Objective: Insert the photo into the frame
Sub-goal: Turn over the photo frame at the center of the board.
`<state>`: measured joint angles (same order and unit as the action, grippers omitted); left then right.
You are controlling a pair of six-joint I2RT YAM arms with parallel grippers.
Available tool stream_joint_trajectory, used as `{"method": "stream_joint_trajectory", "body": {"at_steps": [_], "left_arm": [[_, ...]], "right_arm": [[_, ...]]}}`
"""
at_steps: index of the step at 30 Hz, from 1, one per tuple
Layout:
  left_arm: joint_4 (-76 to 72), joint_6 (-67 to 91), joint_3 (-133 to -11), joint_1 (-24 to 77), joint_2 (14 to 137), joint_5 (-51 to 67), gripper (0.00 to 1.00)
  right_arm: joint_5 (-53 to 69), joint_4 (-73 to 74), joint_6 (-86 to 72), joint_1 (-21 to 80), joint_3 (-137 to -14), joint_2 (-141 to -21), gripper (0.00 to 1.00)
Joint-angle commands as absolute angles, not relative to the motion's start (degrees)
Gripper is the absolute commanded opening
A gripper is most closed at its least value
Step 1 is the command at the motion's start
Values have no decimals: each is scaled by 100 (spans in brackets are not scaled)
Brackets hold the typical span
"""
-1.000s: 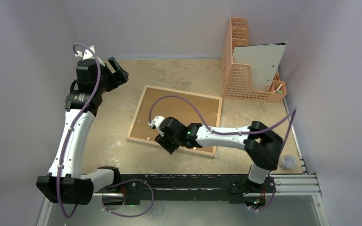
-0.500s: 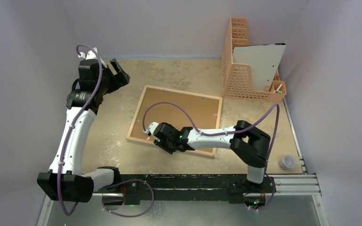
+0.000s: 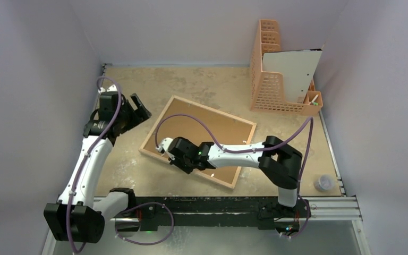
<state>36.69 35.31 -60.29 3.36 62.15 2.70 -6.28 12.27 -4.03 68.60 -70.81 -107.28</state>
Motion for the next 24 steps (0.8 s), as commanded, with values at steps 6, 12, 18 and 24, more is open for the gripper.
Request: {"method": "stream_joint_trajectory", "body": {"at_steps": [6,12,18,24], "left_arm": [[3633,4773,-4578,352,4880,464,83],[2595,5450,-3571,352,4260,1290,84],[2110,5707,-3058,352,4304,1707,84],[1445,5880,-2500,352,4325,1844,81]], "right_arm": [[-406,802,-1026,6625,-7694,-9947,0],[-72,482,-1461,6488,-7668,-9774,0],[101,477,-1809,6356,-7839,-9834,0],[237,483,-2006,6292,-8041,-9931,0]]}}
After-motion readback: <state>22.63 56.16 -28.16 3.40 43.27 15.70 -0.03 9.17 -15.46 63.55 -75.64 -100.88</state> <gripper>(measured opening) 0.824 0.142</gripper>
